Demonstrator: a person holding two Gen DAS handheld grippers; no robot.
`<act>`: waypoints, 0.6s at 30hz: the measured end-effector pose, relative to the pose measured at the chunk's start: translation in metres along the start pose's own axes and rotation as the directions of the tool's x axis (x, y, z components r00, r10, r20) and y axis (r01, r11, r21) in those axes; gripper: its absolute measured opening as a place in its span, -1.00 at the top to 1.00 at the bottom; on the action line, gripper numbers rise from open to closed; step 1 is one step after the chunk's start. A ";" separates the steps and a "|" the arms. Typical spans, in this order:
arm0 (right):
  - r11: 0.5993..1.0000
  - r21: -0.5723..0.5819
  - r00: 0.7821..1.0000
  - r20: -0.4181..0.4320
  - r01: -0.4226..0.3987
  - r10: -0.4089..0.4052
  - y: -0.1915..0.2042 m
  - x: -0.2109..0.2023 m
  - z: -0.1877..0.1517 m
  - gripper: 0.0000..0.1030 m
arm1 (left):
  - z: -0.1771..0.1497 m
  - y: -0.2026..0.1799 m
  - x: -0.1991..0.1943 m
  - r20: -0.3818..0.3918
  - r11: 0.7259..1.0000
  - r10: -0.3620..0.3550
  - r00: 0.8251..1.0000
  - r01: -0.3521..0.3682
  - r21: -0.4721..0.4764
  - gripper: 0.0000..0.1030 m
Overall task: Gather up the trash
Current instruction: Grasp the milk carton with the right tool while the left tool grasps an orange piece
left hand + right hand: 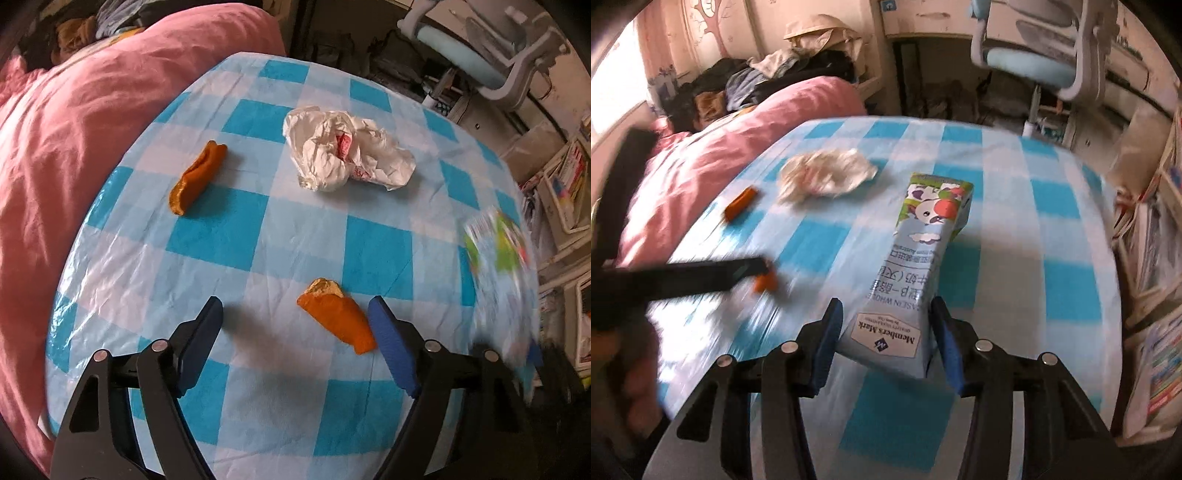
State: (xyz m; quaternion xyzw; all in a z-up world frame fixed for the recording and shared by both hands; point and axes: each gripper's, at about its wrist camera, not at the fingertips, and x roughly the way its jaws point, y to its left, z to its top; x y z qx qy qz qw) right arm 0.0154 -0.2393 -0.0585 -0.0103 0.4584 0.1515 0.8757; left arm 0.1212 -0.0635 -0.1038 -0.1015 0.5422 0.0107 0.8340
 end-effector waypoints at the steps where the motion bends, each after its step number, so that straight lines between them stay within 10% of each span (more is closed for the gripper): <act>1: 1.000 -0.009 1.000 -0.008 -0.014 0.013 0.002 -0.006 -0.008 0.06 | -0.001 -0.003 0.001 0.007 1.000 0.014 1.000 -0.014 0.009 -0.50; 5: 0.999 -0.033 0.999 -0.045 -0.014 0.012 0.008 -0.014 -0.021 -0.16 | -0.002 -0.017 0.007 0.052 0.995 0.078 0.996 -0.082 0.061 -0.47; 9: 0.999 -0.014 0.999 0.002 0.044 -0.044 0.006 -0.012 -0.014 -0.27 | -0.004 -0.033 0.006 0.127 0.981 0.081 0.989 -0.101 0.163 0.46; 13: 0.985 -0.098 0.989 0.056 0.145 -0.140 0.021 -0.001 -0.005 -0.30 | -0.004 -0.029 0.001 0.098 0.982 -0.004 0.995 -0.014 0.188 0.72; 16: 0.977 -0.148 0.987 0.048 0.157 -0.151 0.028 0.002 -0.006 0.43 | -0.008 -0.013 -0.006 0.067 0.986 -0.090 0.994 0.079 0.146 0.74; 18: 0.985 -0.121 0.992 0.051 0.120 -0.114 0.027 -0.002 -0.006 0.44 | -0.012 -0.001 -0.015 0.066 0.987 -0.129 0.989 0.122 0.107 0.75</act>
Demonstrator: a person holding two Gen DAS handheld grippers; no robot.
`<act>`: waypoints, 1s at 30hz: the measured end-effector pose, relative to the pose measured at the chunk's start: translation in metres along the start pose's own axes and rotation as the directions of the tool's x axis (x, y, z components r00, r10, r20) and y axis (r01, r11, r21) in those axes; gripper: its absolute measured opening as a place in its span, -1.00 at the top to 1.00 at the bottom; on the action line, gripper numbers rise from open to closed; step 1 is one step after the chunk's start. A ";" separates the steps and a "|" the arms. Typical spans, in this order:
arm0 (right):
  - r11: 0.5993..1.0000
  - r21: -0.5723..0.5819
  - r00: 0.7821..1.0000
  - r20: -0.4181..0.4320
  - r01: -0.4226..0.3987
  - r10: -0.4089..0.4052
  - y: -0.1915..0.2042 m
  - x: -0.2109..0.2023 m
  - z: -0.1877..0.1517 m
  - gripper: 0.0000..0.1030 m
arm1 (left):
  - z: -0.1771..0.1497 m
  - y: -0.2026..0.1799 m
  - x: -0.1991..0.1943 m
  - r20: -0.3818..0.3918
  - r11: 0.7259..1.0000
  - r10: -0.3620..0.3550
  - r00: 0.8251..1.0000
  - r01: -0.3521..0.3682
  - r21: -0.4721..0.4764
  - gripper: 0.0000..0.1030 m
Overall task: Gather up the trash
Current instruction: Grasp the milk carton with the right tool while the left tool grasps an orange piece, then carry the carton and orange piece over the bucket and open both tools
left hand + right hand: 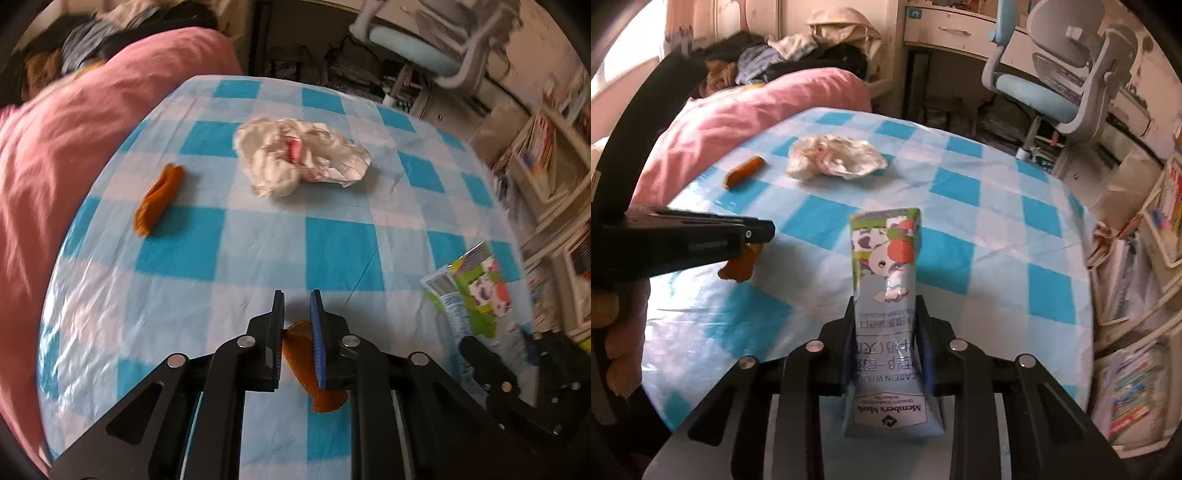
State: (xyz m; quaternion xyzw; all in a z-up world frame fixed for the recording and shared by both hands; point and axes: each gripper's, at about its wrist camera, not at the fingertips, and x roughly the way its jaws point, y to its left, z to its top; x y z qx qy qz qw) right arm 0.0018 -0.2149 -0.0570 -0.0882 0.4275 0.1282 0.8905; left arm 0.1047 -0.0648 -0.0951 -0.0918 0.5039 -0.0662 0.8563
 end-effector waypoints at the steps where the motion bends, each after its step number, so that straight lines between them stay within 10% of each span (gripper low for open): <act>1: 1.000 0.015 1.000 0.013 -0.017 0.017 -0.001 -0.006 0.000 0.44 | -0.002 0.004 -0.005 0.007 1.000 -0.011 1.000 0.011 -0.010 0.75; 17: 0.932 0.153 0.936 0.182 -0.330 0.301 0.014 -0.064 -0.029 0.44 | -0.057 0.019 -0.081 0.108 0.997 -0.074 0.991 0.077 -0.028 0.75; 30: 0.886 0.137 0.896 0.104 -0.443 0.432 0.064 -0.080 -0.085 0.44 | -0.119 0.039 -0.125 0.130 0.998 -0.036 0.991 0.043 -0.053 0.75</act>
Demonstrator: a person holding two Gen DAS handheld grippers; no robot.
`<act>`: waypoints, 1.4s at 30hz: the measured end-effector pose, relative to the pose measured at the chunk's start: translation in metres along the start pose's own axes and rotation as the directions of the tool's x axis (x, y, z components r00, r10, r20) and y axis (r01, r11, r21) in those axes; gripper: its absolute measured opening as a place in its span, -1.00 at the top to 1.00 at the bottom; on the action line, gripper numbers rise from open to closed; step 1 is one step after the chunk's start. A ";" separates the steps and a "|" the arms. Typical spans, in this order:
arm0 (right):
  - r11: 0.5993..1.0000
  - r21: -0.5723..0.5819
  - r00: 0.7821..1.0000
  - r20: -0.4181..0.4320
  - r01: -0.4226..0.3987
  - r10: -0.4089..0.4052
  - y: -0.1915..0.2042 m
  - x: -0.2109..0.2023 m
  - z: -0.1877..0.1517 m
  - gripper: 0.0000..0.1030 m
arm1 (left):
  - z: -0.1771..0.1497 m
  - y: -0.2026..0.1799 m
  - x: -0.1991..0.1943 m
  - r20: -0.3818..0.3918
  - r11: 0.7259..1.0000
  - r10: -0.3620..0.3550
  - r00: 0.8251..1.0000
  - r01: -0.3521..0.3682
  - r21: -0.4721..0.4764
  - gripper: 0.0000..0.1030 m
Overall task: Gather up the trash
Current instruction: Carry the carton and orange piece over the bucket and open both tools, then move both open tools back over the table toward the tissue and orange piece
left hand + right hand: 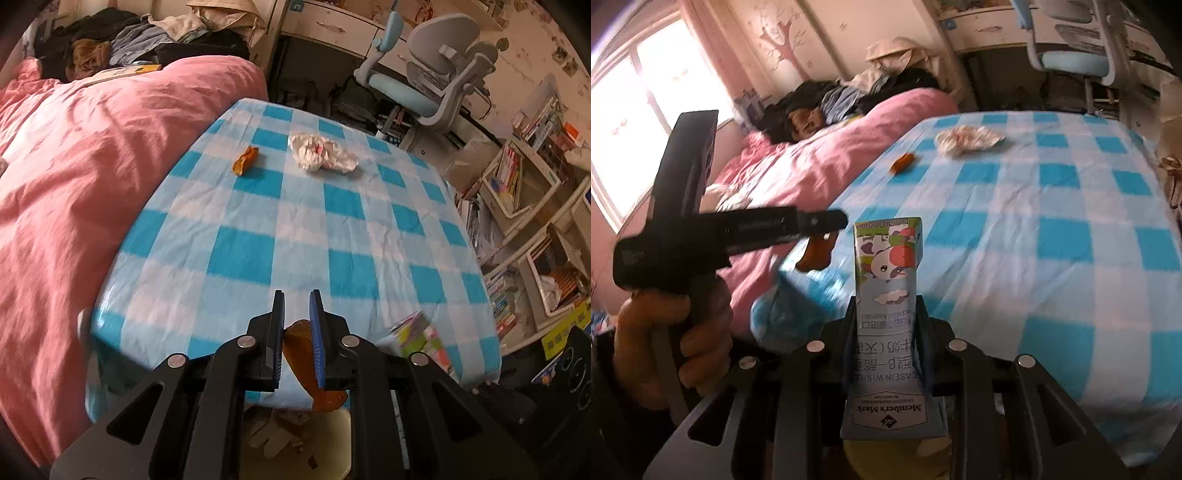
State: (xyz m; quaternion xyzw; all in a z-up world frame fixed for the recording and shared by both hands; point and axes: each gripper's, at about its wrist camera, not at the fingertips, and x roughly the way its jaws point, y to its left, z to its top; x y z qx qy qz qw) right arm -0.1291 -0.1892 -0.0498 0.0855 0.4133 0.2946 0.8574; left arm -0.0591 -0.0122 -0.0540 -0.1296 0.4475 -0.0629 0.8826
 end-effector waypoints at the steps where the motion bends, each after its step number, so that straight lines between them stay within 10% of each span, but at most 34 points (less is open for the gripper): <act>1: 1.000 -0.003 1.000 -0.013 -0.005 0.005 0.002 0.001 -0.004 0.44 | -0.004 0.000 -0.001 -0.006 1.000 0.003 1.000 -0.003 0.003 0.75; 11: 0.992 0.042 0.991 -0.055 0.121 -0.118 -0.001 -0.012 -0.037 -0.13 | -0.060 -0.008 0.004 -0.130 0.996 0.070 0.989 -0.062 0.068 0.75; 15: 0.977 0.141 0.987 -0.024 0.160 -0.158 -0.018 -0.025 -0.040 -0.17 | -0.093 -0.023 0.022 -0.277 0.990 0.071 0.958 -0.034 0.139 0.74; 18: 0.971 0.166 0.985 -0.011 0.174 -0.174 -0.022 -0.028 -0.040 -0.18 | -0.102 -0.028 0.026 -0.304 0.986 0.087 0.949 -0.038 0.163 0.37; 23: 0.970 0.144 0.979 0.024 0.195 -0.200 -0.020 -0.029 -0.036 -0.28 | -0.090 -0.017 0.011 -0.200 0.993 0.095 0.975 -0.079 0.088 -0.17; 29: 0.971 0.120 0.977 0.026 0.205 -0.210 -0.018 -0.021 -0.034 -0.29 | -0.072 -0.009 -0.011 -0.052 0.994 0.106 0.993 -0.108 -0.024 -0.21; 36: 0.968 0.033 0.969 0.014 0.247 -0.248 -0.008 -0.009 -0.034 -0.29 | -0.043 -0.037 -0.040 0.182 0.992 0.127 0.975 -0.127 -0.011 -0.39; 42: 0.964 -0.026 0.964 0.030 0.264 -0.263 0.001 0.000 -0.034 -0.29 | 0.014 -0.048 -0.040 0.220 0.996 0.093 0.971 -0.094 -0.006 -0.51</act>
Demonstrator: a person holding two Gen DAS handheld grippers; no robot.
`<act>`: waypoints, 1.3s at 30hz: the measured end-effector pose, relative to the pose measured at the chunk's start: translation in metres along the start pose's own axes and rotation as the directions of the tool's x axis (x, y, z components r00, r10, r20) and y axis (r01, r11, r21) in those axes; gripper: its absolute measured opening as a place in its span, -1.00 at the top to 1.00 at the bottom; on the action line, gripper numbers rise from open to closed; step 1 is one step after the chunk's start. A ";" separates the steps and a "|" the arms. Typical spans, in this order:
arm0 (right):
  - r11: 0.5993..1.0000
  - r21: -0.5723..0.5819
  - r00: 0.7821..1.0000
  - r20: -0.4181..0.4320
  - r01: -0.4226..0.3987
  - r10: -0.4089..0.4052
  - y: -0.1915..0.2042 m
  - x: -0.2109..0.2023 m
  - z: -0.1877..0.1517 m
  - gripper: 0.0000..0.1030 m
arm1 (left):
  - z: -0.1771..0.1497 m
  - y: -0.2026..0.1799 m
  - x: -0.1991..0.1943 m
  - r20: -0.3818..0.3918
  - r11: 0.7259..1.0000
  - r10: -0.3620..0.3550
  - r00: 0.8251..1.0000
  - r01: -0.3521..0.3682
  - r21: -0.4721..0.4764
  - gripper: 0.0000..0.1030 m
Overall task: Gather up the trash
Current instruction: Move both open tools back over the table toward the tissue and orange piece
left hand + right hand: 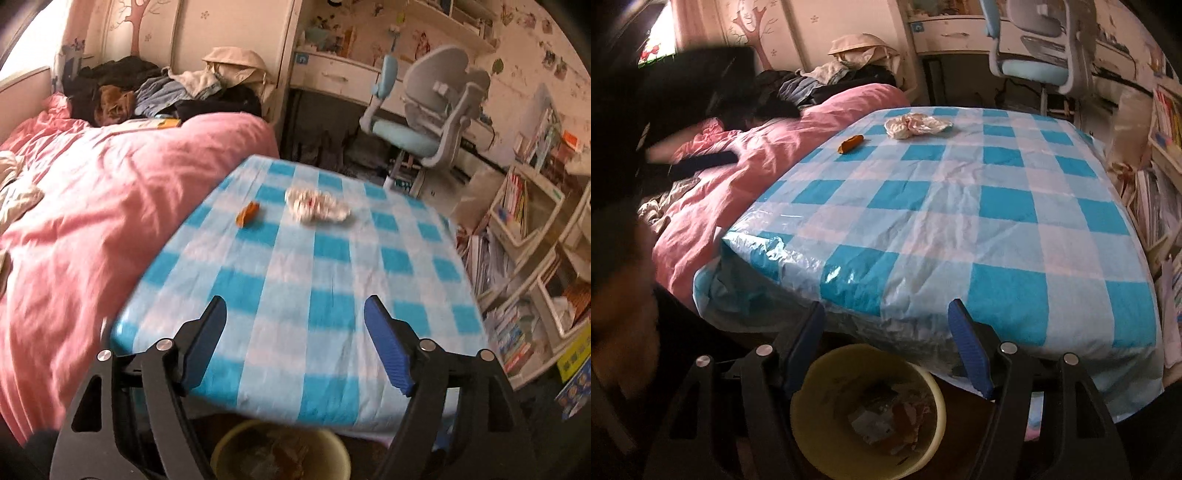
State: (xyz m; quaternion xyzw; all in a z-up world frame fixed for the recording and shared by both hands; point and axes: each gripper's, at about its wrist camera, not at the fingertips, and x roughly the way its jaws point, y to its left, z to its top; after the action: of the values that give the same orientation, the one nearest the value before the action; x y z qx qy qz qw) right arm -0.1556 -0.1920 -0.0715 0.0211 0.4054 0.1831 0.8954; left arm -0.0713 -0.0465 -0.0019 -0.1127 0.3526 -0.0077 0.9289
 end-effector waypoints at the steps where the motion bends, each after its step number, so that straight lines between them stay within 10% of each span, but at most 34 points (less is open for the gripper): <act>1: 1.000 -0.008 1.000 0.002 0.002 -0.001 0.002 0.001 0.000 -0.29 | 0.006 0.000 0.001 -0.001 1.000 -0.005 1.000 0.005 0.004 -0.52; 39: 0.998 -0.028 0.998 0.031 0.049 -0.048 0.009 0.013 0.006 -0.46 | -0.012 0.023 0.040 -0.153 0.999 0.044 0.987 -0.043 0.005 -0.67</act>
State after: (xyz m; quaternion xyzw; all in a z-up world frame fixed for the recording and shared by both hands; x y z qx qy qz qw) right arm -0.1461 -0.1781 -0.0750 0.0011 0.3892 0.1670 0.9059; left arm -0.0501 -0.0298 -0.0419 -0.1031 0.4252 0.0037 0.8992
